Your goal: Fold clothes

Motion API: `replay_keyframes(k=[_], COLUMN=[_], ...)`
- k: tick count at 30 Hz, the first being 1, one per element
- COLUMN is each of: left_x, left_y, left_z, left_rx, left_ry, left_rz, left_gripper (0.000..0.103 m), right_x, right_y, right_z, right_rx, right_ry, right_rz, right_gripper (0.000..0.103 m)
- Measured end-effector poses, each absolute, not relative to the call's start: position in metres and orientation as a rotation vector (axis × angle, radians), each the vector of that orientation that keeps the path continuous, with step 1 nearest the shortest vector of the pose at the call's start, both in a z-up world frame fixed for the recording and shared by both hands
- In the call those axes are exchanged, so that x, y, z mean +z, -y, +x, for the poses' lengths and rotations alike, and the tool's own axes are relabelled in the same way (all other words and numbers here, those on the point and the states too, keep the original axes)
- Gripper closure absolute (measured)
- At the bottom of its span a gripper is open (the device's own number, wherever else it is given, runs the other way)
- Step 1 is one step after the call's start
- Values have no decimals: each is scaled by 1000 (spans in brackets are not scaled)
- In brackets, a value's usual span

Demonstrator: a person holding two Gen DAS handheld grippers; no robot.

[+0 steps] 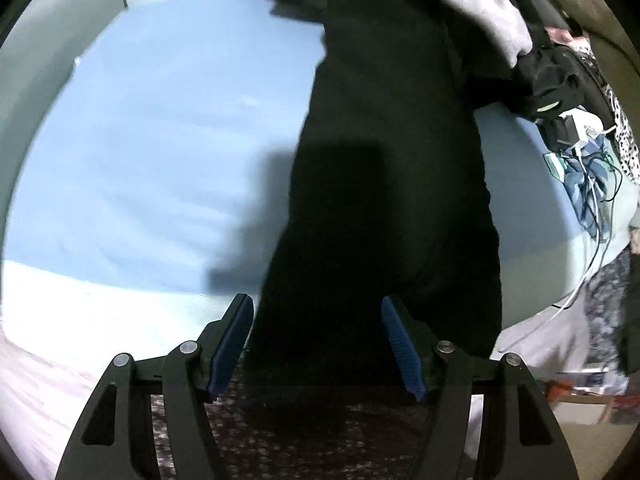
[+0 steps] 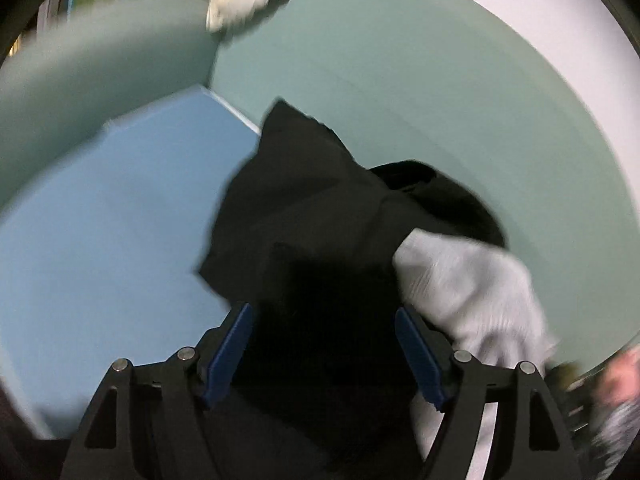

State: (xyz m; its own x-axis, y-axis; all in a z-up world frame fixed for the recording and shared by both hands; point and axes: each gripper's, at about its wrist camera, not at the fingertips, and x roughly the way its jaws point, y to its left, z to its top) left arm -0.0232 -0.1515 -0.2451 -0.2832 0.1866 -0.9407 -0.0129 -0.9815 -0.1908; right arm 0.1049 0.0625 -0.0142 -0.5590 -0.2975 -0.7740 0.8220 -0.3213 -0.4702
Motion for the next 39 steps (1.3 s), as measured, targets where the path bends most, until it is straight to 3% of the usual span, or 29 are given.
replay_keyframes(k=[1,2,3,4,8,13,16,18,19,20,22,24,25,27,31,36,39], left_x=[-247,-249,-252,-256,-274,-284,-284,-284,-284,-284,-283,-276,-273,-265,-249,-259,-255], left_y=[150,149,148,145,136,125,123,122,122,121,123,133,139,152,191,213,200], left_z=[-25,-28,-30,-31,-32,-30,-28,-27,-25,-24,-20,-14,-11,-6,3,7,18], left_rx=[2391,2372,2351,2326,2250,2269,2307,2333,2348,2363,2380,2390,2394,2399,2442,2496,2524], left_ry=[223,226,227,211,167,103,110,114,112,112,126,208,263,373,649,760,807], left_rz=[-1820,-1840,-1861,-1885,-1963,-1973,-1958,-1943,-1927,-1909,-1857,-1780,-1746,-1677,-1569,-1539,-1506], left_gripper=[36,36,36,36,36,35,34,32,31,30,28,27,27,27,26,26,26], right_x=[-20,-26,-33,-37,-7,15,-5,-10,-7,-4,21,43,51,57,9,-89,-125], right_y=[-56,-50,-42,-44,-49,-54,-56,-68,-77,-85,-121,-165,-193,-246,-338,-415,-440], right_z=[103,100,95,92,76,43,36,30,27,23,20,29,38,65,149,232,261], right_rx=[-1952,-1954,-1935,-1940,-1948,-2041,-2081,-2129,-2148,-2164,-2195,-2200,-2194,-2144,-1993,-1879,-1812], right_ry=[-1211,-1264,-1253,-1215,-990,-784,-728,-599,-513,-426,-216,-54,16,89,14,63,245], right_rz=[767,788,868,952,1055,1109,1142,1138,1135,1130,1100,1025,971,911,1058,1408,1533], right_gripper=[23,36,66,67,91,95,95,88,79,62,54,21,15,15,15,17,17])
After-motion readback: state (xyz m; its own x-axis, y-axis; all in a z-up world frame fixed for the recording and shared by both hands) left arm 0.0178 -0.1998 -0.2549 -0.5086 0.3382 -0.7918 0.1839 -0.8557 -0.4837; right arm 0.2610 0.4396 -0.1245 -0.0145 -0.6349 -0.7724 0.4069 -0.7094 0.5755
